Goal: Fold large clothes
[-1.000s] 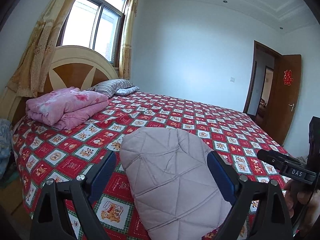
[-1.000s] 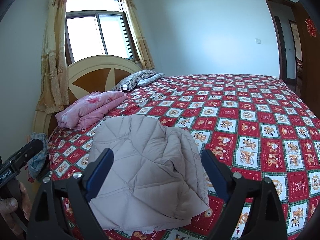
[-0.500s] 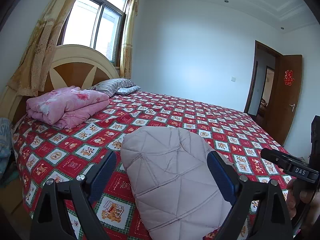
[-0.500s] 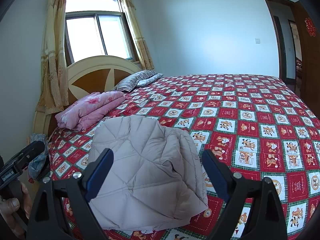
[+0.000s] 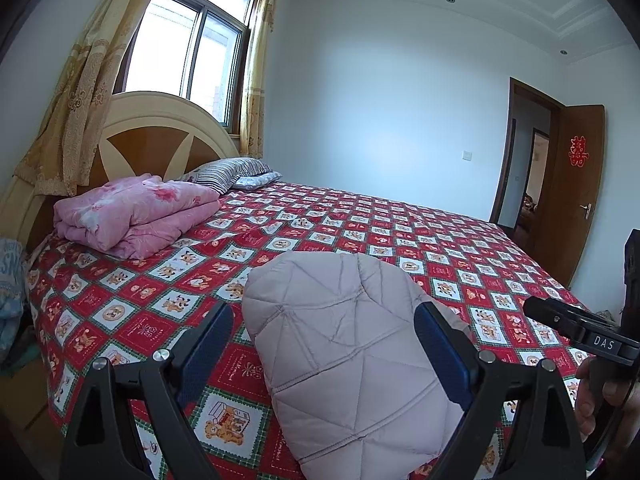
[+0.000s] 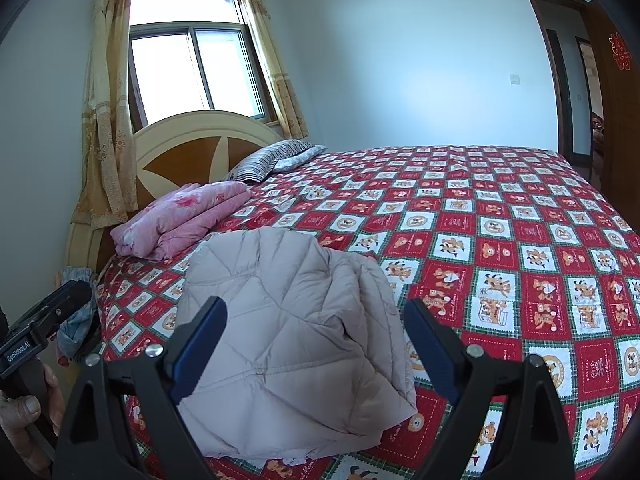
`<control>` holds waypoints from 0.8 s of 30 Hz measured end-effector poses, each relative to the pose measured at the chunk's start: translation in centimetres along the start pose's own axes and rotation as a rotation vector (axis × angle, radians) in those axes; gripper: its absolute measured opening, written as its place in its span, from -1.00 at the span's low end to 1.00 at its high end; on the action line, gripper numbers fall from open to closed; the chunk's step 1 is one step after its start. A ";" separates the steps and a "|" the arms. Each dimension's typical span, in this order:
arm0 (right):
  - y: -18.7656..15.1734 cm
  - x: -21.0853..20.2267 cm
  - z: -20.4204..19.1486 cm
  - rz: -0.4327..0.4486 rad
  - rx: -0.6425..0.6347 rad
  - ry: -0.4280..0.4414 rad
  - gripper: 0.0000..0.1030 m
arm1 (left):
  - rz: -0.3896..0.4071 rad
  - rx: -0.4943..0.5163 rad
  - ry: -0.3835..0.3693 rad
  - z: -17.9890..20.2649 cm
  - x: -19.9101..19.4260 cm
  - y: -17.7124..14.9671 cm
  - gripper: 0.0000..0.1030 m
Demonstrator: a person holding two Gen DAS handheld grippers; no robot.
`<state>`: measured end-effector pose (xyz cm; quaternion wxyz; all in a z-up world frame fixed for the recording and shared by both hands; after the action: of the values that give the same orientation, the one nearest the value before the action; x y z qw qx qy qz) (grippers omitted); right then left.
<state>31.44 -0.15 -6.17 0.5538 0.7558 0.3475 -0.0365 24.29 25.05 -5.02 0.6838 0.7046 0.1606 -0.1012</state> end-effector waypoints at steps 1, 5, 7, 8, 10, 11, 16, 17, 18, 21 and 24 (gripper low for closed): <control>0.0 0.0 0.0 0.001 -0.001 0.000 0.79 | 0.002 0.001 0.000 0.0 0.0 0.0 0.79; 0.0 0.1 0.0 0.002 -0.001 0.000 0.79 | 0.005 0.004 0.004 -0.2 -0.1 0.1 0.79; 0.0 0.0 0.0 0.003 0.001 0.000 0.79 | 0.004 0.004 0.012 -0.2 -0.1 0.1 0.79; 0.0 0.1 0.0 0.002 0.001 0.000 0.79 | 0.003 0.003 0.017 -0.3 -0.1 0.1 0.79; 0.0 0.0 -0.1 0.004 0.001 0.002 0.79 | -0.002 0.004 0.028 -0.4 0.0 0.1 0.79; 0.0 -0.1 -0.1 0.006 0.002 0.003 0.79 | -0.008 0.005 0.033 -0.5 0.1 0.1 0.79; 0.0 -0.4 -0.6 0.011 -0.003 0.007 0.79 | -0.015 0.023 0.064 -0.7 0.3 0.1 0.79; -0.1 -0.4 -0.8 0.013 -0.006 0.009 0.80 | -0.013 0.025 0.066 -0.6 0.2 0.1 0.79; 0.0 -0.4 -0.8 0.013 -0.007 0.009 0.80 | -0.012 0.026 0.069 -0.6 0.2 0.1 0.79; -0.1 -0.4 -1.1 0.012 -0.014 0.011 0.80 | -0.011 0.035 0.079 -0.7 0.2 0.2 0.81; -0.2 -0.4 -1.2 0.010 -0.016 0.011 0.80 | -0.017 0.033 0.095 -0.8 0.3 0.1 0.96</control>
<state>30.66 0.70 -5.68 0.5582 0.7531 0.3472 -0.0267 24.60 25.90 -4.98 0.6627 0.7185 0.1971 -0.0759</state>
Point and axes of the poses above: each gripper's, at about its wrist camera, not at the fingertips, and x roughly the way its jaws point, z to its right, y to its top, the point moved 7 cm from there along x, roughly the way its jaws point, and after that the axes turned 11 degrees about x, right-handed, at the moved point
